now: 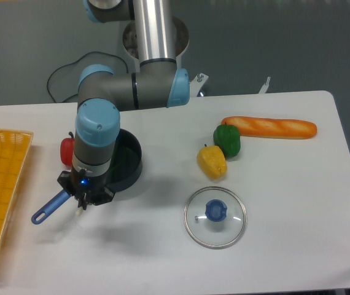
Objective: Place the green onion in the pot
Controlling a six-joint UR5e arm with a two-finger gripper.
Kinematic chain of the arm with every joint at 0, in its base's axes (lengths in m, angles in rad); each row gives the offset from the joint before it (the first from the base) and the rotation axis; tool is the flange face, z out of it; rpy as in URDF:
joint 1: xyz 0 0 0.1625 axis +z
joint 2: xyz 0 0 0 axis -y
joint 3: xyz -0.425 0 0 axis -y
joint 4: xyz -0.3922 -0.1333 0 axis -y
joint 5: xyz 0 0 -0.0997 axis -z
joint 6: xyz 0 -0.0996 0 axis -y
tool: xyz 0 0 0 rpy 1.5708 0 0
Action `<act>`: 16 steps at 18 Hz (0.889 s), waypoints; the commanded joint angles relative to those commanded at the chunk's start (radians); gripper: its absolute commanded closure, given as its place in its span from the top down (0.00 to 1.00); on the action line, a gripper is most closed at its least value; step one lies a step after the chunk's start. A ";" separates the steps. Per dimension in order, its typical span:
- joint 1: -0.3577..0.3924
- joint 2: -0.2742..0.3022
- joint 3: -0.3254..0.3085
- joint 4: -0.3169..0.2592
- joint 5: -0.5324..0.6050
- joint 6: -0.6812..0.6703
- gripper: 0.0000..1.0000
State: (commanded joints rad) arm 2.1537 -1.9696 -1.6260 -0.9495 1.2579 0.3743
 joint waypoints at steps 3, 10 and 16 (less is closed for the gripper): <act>0.000 0.005 -0.006 0.000 0.000 0.009 0.18; 0.005 0.002 0.002 0.000 0.002 0.078 0.86; 0.008 -0.002 0.032 -0.006 0.011 0.071 1.00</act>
State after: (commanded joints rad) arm 2.1614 -1.9712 -1.5939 -0.9557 1.2686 0.4448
